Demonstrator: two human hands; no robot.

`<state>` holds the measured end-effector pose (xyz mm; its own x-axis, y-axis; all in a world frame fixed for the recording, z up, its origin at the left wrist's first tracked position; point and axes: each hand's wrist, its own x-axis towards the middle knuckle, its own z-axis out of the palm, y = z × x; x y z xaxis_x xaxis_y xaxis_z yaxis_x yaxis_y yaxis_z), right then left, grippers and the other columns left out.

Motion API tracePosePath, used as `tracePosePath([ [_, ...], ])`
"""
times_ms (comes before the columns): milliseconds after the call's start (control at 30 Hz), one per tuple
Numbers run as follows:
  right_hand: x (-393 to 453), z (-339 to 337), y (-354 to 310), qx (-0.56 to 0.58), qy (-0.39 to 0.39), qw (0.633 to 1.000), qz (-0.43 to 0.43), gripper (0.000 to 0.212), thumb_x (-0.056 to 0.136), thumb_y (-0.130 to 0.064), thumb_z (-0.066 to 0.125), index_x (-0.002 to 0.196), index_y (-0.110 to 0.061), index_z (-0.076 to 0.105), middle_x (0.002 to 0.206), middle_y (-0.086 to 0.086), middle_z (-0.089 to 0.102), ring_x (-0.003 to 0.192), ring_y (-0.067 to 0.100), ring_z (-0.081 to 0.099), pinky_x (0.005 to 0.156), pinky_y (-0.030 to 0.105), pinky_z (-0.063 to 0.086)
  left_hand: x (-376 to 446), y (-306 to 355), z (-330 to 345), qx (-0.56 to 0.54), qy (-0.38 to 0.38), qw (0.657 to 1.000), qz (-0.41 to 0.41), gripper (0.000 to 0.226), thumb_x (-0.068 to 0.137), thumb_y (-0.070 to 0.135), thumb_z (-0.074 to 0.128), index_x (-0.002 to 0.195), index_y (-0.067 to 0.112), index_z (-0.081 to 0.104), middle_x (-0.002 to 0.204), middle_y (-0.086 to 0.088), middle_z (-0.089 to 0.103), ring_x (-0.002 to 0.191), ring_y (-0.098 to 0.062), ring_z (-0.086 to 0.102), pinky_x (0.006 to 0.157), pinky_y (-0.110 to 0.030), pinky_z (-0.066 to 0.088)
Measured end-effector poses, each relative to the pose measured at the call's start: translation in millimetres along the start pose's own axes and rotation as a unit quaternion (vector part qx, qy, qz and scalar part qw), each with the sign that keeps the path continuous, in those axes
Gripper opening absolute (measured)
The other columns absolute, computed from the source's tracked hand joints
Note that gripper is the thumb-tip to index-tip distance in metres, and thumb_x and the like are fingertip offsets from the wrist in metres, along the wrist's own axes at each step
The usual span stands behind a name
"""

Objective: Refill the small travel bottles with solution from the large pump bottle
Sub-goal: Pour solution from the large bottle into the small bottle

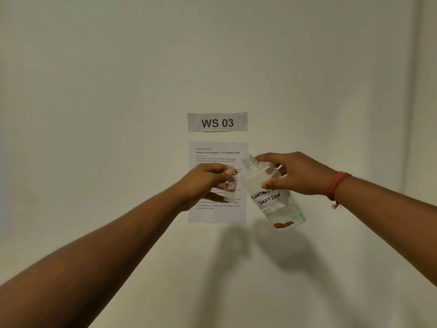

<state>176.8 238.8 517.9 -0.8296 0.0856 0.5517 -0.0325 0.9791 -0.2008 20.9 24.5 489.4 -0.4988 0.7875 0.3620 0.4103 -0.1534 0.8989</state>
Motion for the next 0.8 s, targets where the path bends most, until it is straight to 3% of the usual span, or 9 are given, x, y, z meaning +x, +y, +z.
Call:
tracePosePath([
  [233,8,3,-7,-0.118,-0.004,0.991,-0.066,0.068,0.081,-0.048,0.073,0.142,-0.043,0.043,0.108,-0.01,0.057,0.089,0.003,0.054,0.08,0.023,0.047,-3,-9,1,0.005,-0.001,1.0,-0.003,0.022,0.102,0.025,0.06,0.114,0.013,0.075,0.108,-0.009,0.077,0.098,-0.022,0.076,0.07,-0.033,0.062],
  [400,15,2,-10,-0.188,-0.015,0.979,-0.083,0.069,0.083,-0.05,0.069,0.145,-0.043,0.038,0.109,-0.006,0.058,0.095,0.009,0.048,0.083,0.027,0.045,-3,-12,3,0.011,-0.002,1.0,0.0,0.022,0.102,0.026,0.061,0.114,0.013,0.075,0.106,-0.007,0.077,0.101,-0.024,0.075,0.072,-0.034,0.062],
  [800,17,-5,-20,-0.254,-0.043,0.961,-0.098,0.069,0.086,-0.046,0.066,0.147,-0.041,0.033,0.106,-0.005,0.058,0.095,0.014,0.048,0.086,0.031,0.046,-2,-15,4,-0.003,0.002,1.0,-0.005,0.017,0.1,0.02,0.063,0.109,0.016,0.077,0.106,-0.005,0.077,0.097,-0.018,0.075,0.07,-0.032,0.062],
])
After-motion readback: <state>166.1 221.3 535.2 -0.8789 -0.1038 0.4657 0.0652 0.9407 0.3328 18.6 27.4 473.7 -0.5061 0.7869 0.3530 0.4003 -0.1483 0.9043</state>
